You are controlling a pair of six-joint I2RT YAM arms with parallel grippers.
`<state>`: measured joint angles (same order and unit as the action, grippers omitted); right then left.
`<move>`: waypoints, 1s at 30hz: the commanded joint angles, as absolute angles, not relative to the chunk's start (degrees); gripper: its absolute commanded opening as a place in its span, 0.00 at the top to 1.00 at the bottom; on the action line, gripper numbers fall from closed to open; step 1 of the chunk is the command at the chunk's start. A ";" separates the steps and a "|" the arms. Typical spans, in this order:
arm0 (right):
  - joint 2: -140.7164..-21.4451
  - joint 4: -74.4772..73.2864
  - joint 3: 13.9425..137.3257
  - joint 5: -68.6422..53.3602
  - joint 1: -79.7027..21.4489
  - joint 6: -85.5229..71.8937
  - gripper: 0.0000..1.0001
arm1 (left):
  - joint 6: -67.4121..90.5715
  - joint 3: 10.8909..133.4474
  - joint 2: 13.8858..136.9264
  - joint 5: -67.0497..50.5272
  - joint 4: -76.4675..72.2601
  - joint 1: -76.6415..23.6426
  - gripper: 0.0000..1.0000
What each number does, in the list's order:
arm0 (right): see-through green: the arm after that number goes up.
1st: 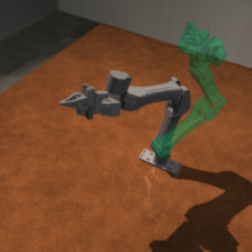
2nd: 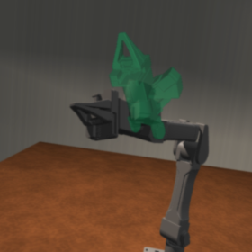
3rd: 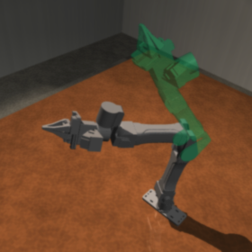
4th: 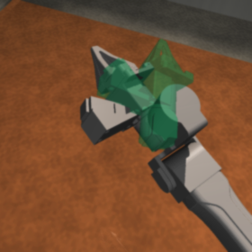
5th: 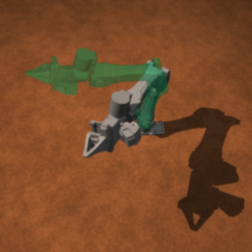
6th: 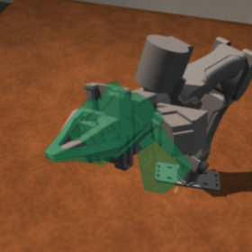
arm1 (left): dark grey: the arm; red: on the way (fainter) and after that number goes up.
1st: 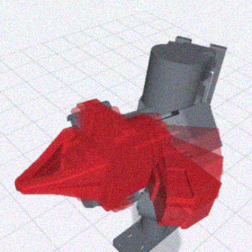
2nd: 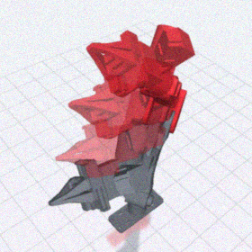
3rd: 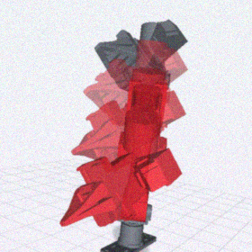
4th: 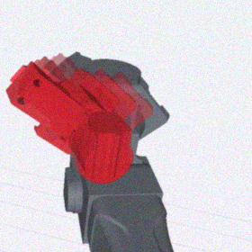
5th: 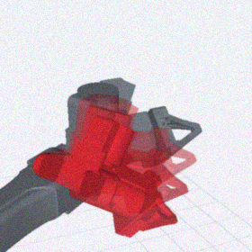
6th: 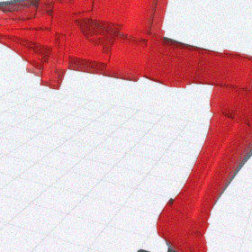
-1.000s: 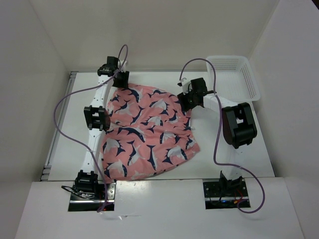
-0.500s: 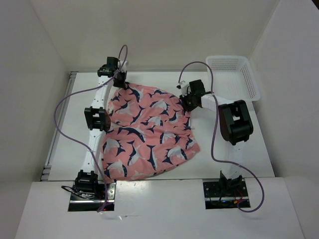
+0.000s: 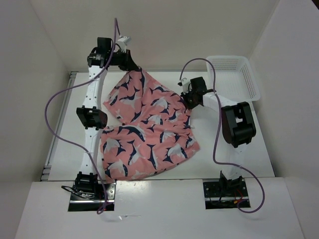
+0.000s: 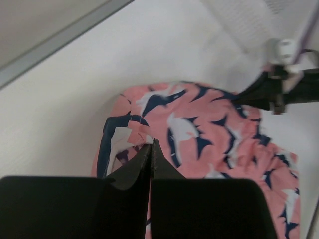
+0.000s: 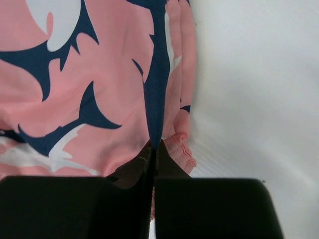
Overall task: Fold and stack the shorts
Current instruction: Fold the shorts
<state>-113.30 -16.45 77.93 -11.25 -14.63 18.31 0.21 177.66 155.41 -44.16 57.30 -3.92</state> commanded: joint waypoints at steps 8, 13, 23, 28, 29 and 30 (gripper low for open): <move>-107.92 -23.64 76.20 -11.60 -13.10 15.47 1.00 | 0.00 179.65 154.58 -45.99 45.13 -7.38 1.00; -109.77 -24.79 77.87 -12.65 -13.10 13.72 1.00 | 0.00 179.65 162.15 -48.17 36.56 -5.01 1.00; -111.62 -22.85 78.93 -13.35 -12.57 13.71 1.00 | 0.00 179.65 166.30 -37.40 42.16 -7.55 1.00; -110.31 -20.31 79.45 -11.96 -12.57 12.66 1.00 | 0.00 167.65 151.75 -28.48 45.62 -8.79 1.00; -110.30 -19.69 78.84 -11.95 -12.57 12.66 1.00 | 0.00 162.74 148.92 -28.48 45.62 -8.79 1.00; -109.43 -18.64 78.05 -11.95 -12.57 12.66 1.00 | 0.00 150.77 146.10 -26.91 45.62 -8.79 1.00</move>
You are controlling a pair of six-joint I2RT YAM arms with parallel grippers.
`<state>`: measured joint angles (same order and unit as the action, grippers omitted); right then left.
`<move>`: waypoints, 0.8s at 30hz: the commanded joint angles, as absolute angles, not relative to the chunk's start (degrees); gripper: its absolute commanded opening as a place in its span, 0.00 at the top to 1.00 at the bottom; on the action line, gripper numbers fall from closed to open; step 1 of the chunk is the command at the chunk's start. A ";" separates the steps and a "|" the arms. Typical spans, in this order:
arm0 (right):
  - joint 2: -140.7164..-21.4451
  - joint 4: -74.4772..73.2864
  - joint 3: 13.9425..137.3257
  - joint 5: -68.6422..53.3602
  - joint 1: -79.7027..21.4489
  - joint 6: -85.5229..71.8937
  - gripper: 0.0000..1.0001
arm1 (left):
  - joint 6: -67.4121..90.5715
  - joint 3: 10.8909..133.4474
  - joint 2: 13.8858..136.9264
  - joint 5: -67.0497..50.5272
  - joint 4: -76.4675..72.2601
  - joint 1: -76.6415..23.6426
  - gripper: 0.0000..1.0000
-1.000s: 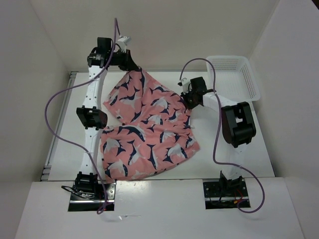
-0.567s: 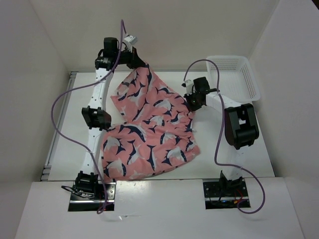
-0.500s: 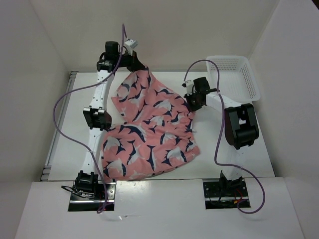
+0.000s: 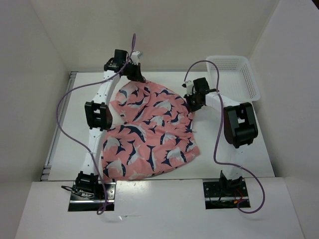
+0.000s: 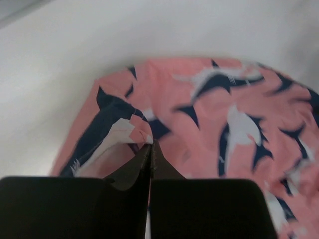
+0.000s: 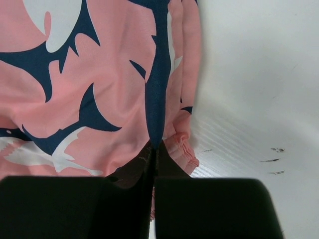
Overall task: Fold and stack the shorts
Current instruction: Fold the shorts
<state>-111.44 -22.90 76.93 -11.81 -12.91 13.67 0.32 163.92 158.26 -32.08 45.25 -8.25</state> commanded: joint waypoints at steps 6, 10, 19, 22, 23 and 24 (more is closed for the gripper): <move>-105.57 -13.99 72.70 -11.34 -12.57 15.55 1.00 | 0.00 109.99 123.86 -16.03 40.09 -8.79 1.00; -101.00 -13.36 71.46 -10.63 -13.35 21.17 1.00 | 0.00 100.55 112.89 -9.95 38.76 -7.65 1.00; -80.88 -26.70 64.08 -12.30 -18.01 40.41 1.00 | 0.00 89.67 87.65 -5.71 51.66 -2.82 1.00; -73.51 -31.98 56.81 -13.70 -21.96 44.47 1.00 | 0.00 81.93 79.82 -8.43 57.91 -2.81 1.00; -72.00 -33.56 55.39 -13.71 -23.28 45.08 1.00 | 0.00 80.78 78.24 -10.44 59.22 -2.81 1.00; -70.68 -34.10 54.33 -13.71 -25.55 45.78 1.00 | 0.00 79.21 75.53 -11.50 62.11 -2.81 1.00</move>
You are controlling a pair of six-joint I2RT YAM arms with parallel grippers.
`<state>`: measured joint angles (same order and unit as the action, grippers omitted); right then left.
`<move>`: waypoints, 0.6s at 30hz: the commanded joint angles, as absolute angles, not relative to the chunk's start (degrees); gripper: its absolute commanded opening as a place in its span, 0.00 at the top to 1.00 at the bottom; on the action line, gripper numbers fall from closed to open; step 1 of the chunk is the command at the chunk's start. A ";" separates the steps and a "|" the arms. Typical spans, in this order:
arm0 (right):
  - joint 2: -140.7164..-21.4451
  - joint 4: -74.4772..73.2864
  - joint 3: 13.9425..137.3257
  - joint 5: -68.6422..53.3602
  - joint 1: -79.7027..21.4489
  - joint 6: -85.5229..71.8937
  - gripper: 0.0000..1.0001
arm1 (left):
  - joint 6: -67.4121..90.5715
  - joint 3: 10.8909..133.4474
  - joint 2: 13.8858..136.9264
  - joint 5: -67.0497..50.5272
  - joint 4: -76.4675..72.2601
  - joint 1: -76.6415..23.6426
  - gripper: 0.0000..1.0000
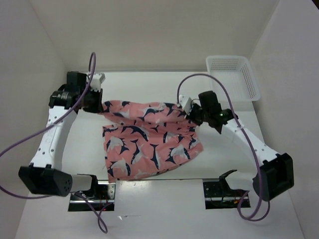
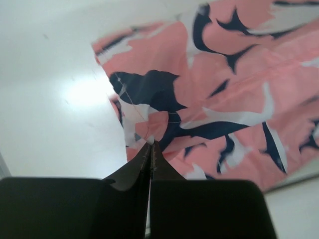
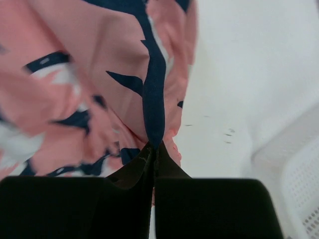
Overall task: Fold and stack the shorts
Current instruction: Fold the shorts
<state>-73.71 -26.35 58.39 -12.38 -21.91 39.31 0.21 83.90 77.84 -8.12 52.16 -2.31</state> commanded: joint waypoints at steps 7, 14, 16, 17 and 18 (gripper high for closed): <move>-65.66 -42.09 54.31 -15.73 -27.86 52.18 1.00 | 0.00 74.10 67.86 -11.71 74.44 -5.62 1.00; -62.23 -53.16 55.99 -16.44 -29.18 62.13 1.00 | 0.00 73.65 62.23 -1.76 74.44 -8.09 1.00; -61.70 -56.14 53.46 -14.25 -32.93 65.11 1.00 | 0.00 72.00 58.30 -0.53 74.44 -10.53 1.00; -61.70 -56.68 53.44 -14.24 -34.18 66.08 1.00 | 0.00 70.16 58.27 0.17 74.44 -10.55 1.00; -60.31 -56.69 52.57 -13.19 -35.58 66.09 1.00 | 0.00 68.22 55.75 0.70 74.44 -11.50 1.00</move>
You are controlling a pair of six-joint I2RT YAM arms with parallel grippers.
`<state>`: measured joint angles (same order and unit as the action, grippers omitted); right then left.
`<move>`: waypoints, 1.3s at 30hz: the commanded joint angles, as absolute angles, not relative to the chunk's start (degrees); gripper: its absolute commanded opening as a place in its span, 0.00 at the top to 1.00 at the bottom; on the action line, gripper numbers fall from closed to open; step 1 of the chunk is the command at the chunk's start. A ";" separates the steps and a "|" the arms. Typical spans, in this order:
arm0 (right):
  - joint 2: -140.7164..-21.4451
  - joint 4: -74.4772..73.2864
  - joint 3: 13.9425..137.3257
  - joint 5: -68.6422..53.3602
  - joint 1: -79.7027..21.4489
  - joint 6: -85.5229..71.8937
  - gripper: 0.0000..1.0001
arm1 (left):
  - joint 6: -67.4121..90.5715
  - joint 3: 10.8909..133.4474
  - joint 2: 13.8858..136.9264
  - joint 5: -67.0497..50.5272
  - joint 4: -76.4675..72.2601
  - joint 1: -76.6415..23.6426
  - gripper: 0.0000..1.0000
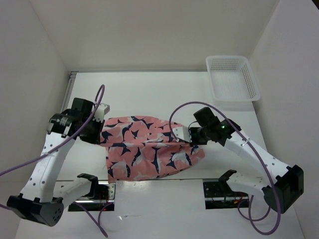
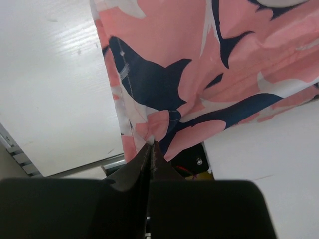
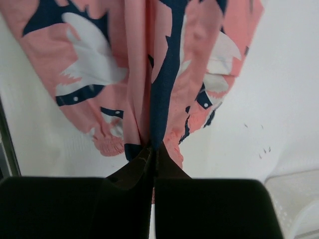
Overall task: Fold and stack the shorts
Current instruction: Fold the shorts
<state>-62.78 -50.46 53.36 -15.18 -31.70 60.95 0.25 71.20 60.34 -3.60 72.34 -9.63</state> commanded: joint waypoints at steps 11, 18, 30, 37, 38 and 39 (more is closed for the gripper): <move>-59.59 -54.22 44.48 -5.81 -52.02 67.15 0.14 | 0.00 60.56 65.47 -3.16 74.44 -19.67 0.51; -52.57 -49.05 48.95 -4.91 -50.98 65.58 0.00 | 0.00 57.93 61.88 2.62 68.67 -20.92 0.45; -75.39 -25.58 56.60 -17.92 -37.18 39.55 0.39 | 0.00 62.50 83.85 -2.62 42.63 -14.93 0.45; -90.05 -27.85 58.17 -23.91 -38.40 39.02 0.80 | 0.00 56.69 92.45 -5.80 41.50 -22.24 0.51; -92.00 -29.34 59.31 -23.04 -38.41 39.02 0.80 | 0.00 56.69 93.50 -4.50 40.61 -23.11 0.51; -94.02 -30.23 60.02 -23.03 -38.41 39.02 0.80 | 0.00 56.17 96.13 -3.00 38.17 -23.81 0.51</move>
<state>-90.00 -28.86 56.82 -20.60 -37.60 40.45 0.16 57.39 91.88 -3.70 42.30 -22.94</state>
